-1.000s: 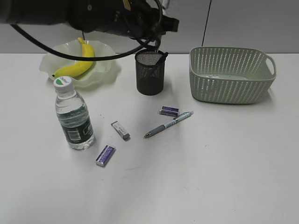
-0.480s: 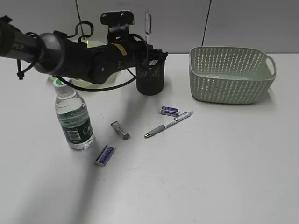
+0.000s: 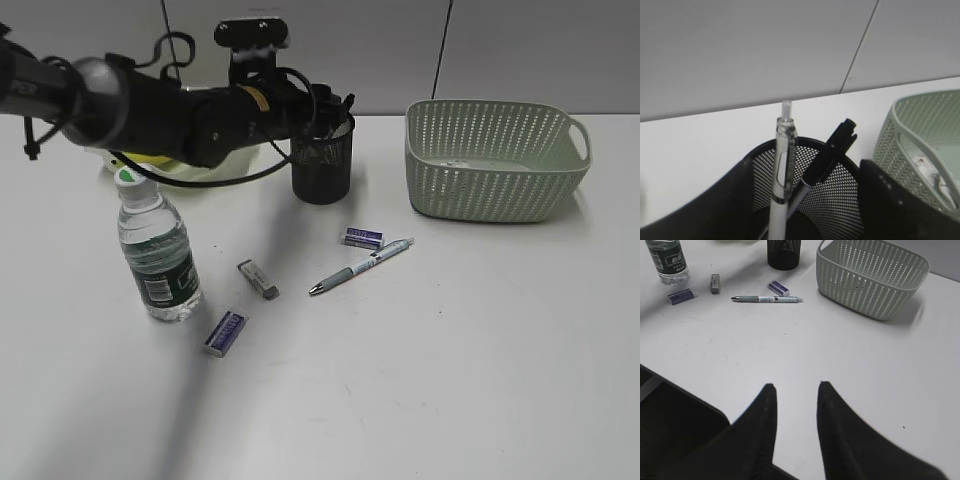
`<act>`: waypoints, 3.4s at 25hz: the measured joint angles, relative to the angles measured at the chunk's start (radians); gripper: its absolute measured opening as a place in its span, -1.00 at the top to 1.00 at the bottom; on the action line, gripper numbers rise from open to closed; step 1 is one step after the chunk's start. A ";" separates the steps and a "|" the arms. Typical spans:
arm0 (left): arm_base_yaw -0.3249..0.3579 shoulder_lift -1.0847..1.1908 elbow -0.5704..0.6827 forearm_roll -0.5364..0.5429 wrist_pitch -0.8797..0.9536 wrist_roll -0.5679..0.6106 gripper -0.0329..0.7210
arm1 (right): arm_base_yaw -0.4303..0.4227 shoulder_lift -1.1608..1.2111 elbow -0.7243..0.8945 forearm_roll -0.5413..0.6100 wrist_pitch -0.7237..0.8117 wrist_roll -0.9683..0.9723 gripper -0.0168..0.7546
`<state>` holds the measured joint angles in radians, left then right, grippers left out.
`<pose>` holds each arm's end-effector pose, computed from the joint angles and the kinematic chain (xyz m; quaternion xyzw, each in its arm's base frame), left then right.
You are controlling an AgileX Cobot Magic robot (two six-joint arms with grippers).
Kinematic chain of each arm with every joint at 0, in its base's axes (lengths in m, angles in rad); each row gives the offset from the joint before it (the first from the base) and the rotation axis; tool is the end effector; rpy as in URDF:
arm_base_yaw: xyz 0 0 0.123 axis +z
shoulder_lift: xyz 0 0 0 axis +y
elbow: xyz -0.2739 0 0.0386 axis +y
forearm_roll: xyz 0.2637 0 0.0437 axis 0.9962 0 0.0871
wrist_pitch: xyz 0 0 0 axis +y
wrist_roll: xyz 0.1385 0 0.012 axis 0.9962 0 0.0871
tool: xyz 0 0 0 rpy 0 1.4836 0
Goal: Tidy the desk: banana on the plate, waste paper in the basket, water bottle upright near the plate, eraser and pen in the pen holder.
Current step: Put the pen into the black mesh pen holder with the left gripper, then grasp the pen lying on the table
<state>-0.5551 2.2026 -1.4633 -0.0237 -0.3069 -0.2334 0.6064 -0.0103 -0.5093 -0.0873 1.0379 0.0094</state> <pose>0.4662 -0.2880 0.1287 0.1199 0.8092 -0.2242 0.5296 0.0544 0.0250 0.2698 -0.2458 0.8045 0.1218 0.5269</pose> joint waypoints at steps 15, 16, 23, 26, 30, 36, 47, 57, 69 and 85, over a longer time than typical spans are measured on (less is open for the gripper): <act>0.000 -0.765 0.001 0.160 1.192 0.000 -0.07 | 0.000 0.000 0.000 0.000 0.000 -0.001 0.34; 0.000 -0.810 0.001 0.165 1.274 0.000 -0.05 | 0.000 0.000 0.000 0.000 0.000 -0.001 0.34; 0.000 -1.159 0.270 0.168 1.499 0.000 0.05 | 0.000 0.000 0.000 0.000 0.000 -0.001 0.34; 0.000 -1.372 0.499 0.150 1.497 0.000 0.06 | 0.000 0.000 0.000 0.000 0.000 0.000 0.34; 0.000 -1.700 0.778 0.076 1.479 0.000 0.06 | 0.000 0.001 0.000 0.000 -0.004 0.000 0.34; 0.000 -2.117 0.907 0.057 1.376 0.001 0.07 | 0.000 0.256 -0.070 0.003 -0.179 0.000 0.34; -0.001 -2.193 0.925 0.024 1.368 0.118 0.16 | 0.000 1.405 -0.568 0.075 -0.177 0.494 0.13; -0.001 -2.193 0.925 0.024 1.368 0.132 0.16 | 0.000 2.118 -1.072 0.239 -0.004 0.815 -0.74; -0.001 -2.193 0.925 0.024 1.368 0.132 0.16 | 0.000 2.415 -1.450 0.178 0.164 1.065 -0.70; -0.001 -2.193 0.925 0.024 1.368 0.132 0.17 | 0.000 2.484 -1.465 0.215 0.164 1.010 0.67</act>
<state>-0.5561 0.0098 -0.5387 0.0000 1.0613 -0.1014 0.6064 2.4737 -1.9739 0.1275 1.2022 1.0195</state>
